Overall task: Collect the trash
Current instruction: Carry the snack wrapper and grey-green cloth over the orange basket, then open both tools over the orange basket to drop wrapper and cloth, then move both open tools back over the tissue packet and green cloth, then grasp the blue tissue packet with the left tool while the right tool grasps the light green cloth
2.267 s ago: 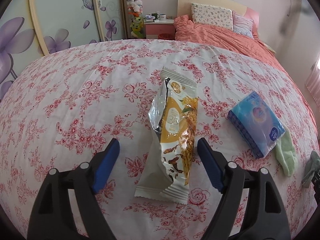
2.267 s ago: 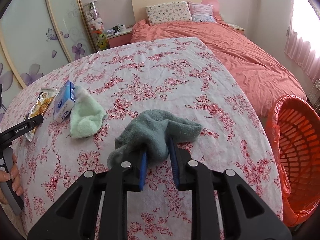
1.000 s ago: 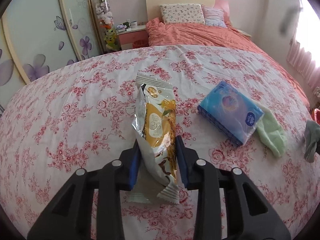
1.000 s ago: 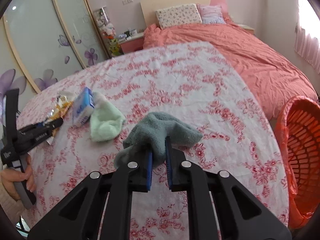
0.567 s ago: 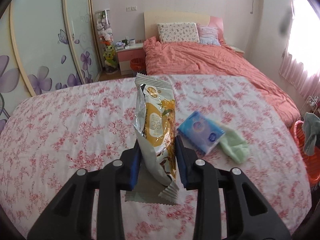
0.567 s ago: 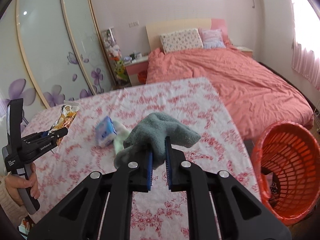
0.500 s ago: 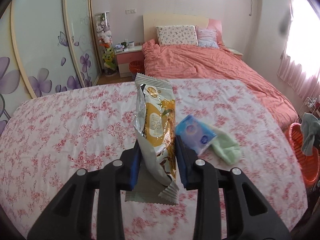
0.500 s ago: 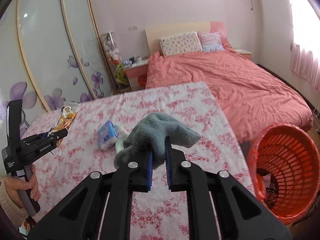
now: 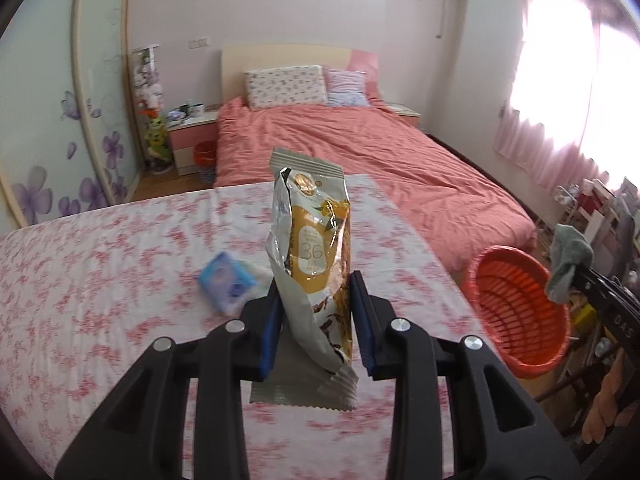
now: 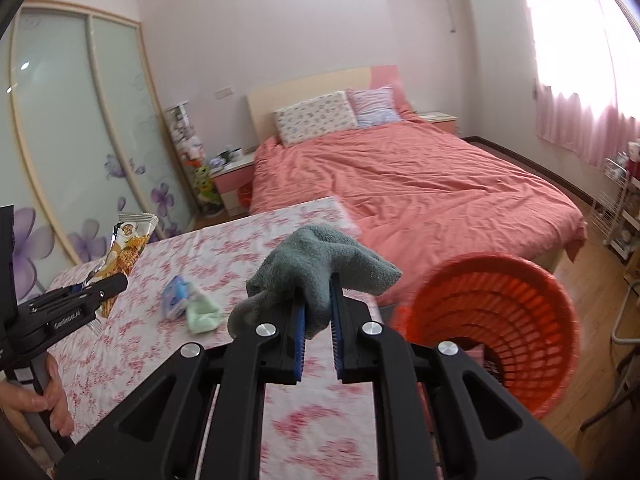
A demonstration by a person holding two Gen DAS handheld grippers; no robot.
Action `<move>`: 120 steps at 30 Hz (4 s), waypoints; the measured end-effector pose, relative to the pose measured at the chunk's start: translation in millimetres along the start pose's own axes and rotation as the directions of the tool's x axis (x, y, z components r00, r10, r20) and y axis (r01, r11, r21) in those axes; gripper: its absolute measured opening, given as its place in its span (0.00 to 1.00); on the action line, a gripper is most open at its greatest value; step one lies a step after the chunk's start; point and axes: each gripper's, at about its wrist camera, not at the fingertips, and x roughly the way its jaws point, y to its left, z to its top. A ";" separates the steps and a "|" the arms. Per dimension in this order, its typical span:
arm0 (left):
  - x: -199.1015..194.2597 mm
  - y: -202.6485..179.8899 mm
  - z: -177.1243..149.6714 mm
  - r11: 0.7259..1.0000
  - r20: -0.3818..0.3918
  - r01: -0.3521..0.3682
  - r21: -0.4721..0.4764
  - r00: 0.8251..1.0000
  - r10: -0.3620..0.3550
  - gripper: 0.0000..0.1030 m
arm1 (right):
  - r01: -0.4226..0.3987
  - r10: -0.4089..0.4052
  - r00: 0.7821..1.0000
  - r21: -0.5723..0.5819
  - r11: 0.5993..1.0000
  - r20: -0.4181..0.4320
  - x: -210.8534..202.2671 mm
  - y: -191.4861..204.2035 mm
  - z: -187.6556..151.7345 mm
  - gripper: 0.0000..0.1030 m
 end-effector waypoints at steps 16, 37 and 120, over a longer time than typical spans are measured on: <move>52.9 -172.7 -6.5 0.953 -0.086 0.281 0.117 0.958 -0.272 0.32 | 0.167 -0.167 0.986 0.132 0.977 -0.016 -2.1 -109.3 1.0 0.11; 152.2 -238.6 -28.1 0.938 -0.232 0.316 0.140 0.932 -0.279 0.52 | 0.169 -0.147 0.979 0.161 0.972 -0.138 37.7 -163.4 -16.4 0.48; 121.5 187.1 -63.2 0.943 -0.227 -0.293 -0.156 0.940 0.254 0.50 | -0.153 0.059 0.933 -0.242 0.958 -0.355 189.5 161.9 -62.4 0.12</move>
